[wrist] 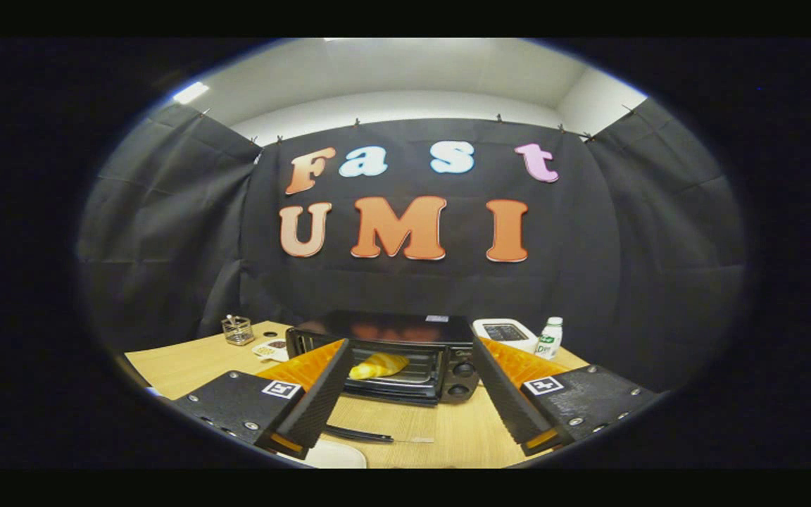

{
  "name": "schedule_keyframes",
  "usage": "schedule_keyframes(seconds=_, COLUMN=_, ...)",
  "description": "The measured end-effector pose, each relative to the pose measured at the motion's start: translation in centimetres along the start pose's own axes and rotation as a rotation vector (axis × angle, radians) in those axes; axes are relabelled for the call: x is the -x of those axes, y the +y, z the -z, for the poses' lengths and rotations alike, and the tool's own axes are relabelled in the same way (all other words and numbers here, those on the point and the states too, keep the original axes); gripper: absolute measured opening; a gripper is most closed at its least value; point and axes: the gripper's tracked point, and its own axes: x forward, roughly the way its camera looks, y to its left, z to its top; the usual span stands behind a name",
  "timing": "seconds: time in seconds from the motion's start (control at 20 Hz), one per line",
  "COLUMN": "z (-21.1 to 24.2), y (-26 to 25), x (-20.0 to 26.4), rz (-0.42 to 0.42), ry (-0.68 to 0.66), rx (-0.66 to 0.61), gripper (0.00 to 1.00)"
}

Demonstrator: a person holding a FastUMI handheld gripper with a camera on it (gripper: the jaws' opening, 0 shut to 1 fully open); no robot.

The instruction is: Open the toaster oven, put the food inside, and close the toaster oven door.

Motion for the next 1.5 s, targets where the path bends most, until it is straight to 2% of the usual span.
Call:
schedule_keyframes(seconds=0.25, z=-2.4, y=-0.2, x=2.2, rz=0.031, ry=-0.083, rx=0.028, gripper=0.99)
schedule_keyframes(seconds=0.55, z=-4.5, y=1.2, x=3.5, rz=0.01, ry=-0.182, rx=0.034, gripper=0.99)
schedule_keyframes(seconds=0.65, z=-3.8, y=1.4, x=3.5, rz=0.007, ry=-0.166, rx=0.029, gripper=0.99)
schedule_keyframes(seconds=0.95, z=4.0, y=2.7, x=2.5, rz=-0.021, ry=0.02, rx=-0.001, gripper=0.99)
schedule_keyframes(seconds=1.25, z=15.4, y=4.5, x=2.4, rz=-0.07, ry=0.327, rx=-0.056, gripper=0.99)
schedule_keyframes(seconds=1.5, z=21.5, y=5.0, x=2.7, rz=-0.069, ry=0.506, rx=-0.131, gripper=0.99)
